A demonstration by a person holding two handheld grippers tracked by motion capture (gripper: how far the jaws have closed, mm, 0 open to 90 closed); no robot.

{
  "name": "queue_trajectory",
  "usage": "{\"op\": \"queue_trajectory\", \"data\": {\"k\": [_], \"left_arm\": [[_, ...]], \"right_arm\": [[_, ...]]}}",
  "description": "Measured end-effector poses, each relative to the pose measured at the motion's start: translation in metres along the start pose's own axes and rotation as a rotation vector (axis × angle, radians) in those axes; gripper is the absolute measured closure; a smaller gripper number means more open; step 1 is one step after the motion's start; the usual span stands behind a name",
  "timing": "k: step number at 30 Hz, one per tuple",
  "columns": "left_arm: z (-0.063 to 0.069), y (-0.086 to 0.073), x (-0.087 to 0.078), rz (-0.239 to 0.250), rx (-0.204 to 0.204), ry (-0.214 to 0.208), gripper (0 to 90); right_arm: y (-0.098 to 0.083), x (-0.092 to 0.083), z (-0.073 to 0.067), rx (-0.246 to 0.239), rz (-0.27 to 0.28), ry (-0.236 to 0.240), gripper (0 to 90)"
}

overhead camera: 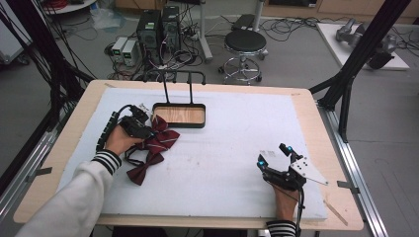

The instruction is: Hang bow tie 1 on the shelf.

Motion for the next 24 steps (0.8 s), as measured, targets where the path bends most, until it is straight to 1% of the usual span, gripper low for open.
{"op": "queue_trajectory", "data": {"k": [1, 3, 4, 5, 6, 7, 8, 10, 12, 13, 14, 15, 17, 18, 19, 20, 21, 22, 23, 24], "left_arm": [[0.0, 0.001, -0.003, 0.022, 0.002, 0.002, 73.2], [-0.001, 0.003, -0.009, 0.064, -0.008, 0.009, 73.2], [-0.002, 0.004, -0.014, 0.096, -0.01, 0.006, 73.5], [-0.002, 0.004, -0.014, 0.096, -0.01, 0.006, 73.6], [-0.002, 0.004, -0.016, 0.105, -0.009, 0.01, 73.6], [-0.003, 0.004, -0.019, 0.119, -0.003, 0.024, 73.6], [-0.003, 0.004, -0.019, 0.119, -0.003, 0.024, 73.6], [-0.003, 0.004, -0.023, 0.134, -0.002, 0.033, 73.6], [-0.003, 0.004, -0.026, 0.156, -0.009, 0.034, 73.6], [-0.003, 0.005, -0.03, 0.176, -0.015, 0.034, 73.6], [-0.003, 0.005, -0.032, 0.187, -0.013, 0.034, 73.6], [-0.003, 0.005, -0.032, 0.187, -0.013, 0.034, 73.6], [-0.003, 0.007, -0.036, 0.206, -0.015, 0.032, 73.6], [-0.004, 0.009, -0.041, 0.233, -0.019, 0.03, 73.7], [-0.004, 0.009, -0.041, 0.233, -0.019, 0.03, 73.7], [-0.004, 0.012, -0.047, 0.26, -0.026, 0.031, 73.7], [-0.004, 0.012, -0.047, 0.26, -0.026, 0.031, 73.7], [-0.005, 0.015, -0.052, 0.286, -0.03, 0.037, 73.7], [-0.005, 0.015, -0.052, 0.286, -0.03, 0.037, 73.7], [-0.006, 0.017, -0.055, 0.296, -0.031, 0.041, 73.7]], "right_arm": [[0.0, 0.0, 0.0, -0.001, 0.0, 0.0, 10.9], [0.0, 0.0, 0.0, 0.0, 0.002, -0.001, 10.9], [0.0, 0.0, 0.0, 0.0, 0.001, -0.002, 10.9], [0.0, 0.0, 0.0, 0.0, 0.001, -0.002, 10.9], [0.0, 0.0, -0.001, 0.005, -0.004, 0.0, 10.9], [0.0, 0.0, -0.001, 0.008, -0.006, 0.0, 10.9], [0.0, 0.0, -0.001, 0.007, -0.007, 0.0, 10.9], [0.0, 0.0, -0.001, 0.007, -0.006, 0.0, 10.9], [0.0, 0.0, -0.001, 0.005, -0.007, 0.0, 10.9], [0.0, 0.0, -0.001, 0.005, -0.008, 0.0, 10.9], [0.0, 0.0, -0.001, 0.003, -0.007, 0.0, 10.9], [0.0, 0.0, -0.001, 0.003, -0.007, 0.0, 10.9], [0.0, 0.0, -0.001, 0.004, -0.007, -0.001, 10.9], [0.0, 0.0, -0.001, 0.001, -0.007, -0.001, 10.9], [0.0, 0.0, -0.001, 0.0, -0.007, -0.001, 10.9], [0.0, 0.0, -0.001, 0.0, -0.007, -0.001, 10.9], [0.0, 0.0, -0.001, 0.001, -0.007, -0.001, 10.9], [0.0, 0.0, -0.001, 0.0, -0.007, -0.001, 10.9], [0.0, 0.0, -0.001, 0.0, -0.007, -0.001, 10.9], [0.0, 0.0, -0.001, 0.001, -0.009, -0.002, 10.9]]}}
Point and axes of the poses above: each handheld gripper's, and its own axes: x roughly forward along the jaws, y roughly out of its top, z roughly to its right, the point moved 3 cm from there along x, roughly forward along the jaws
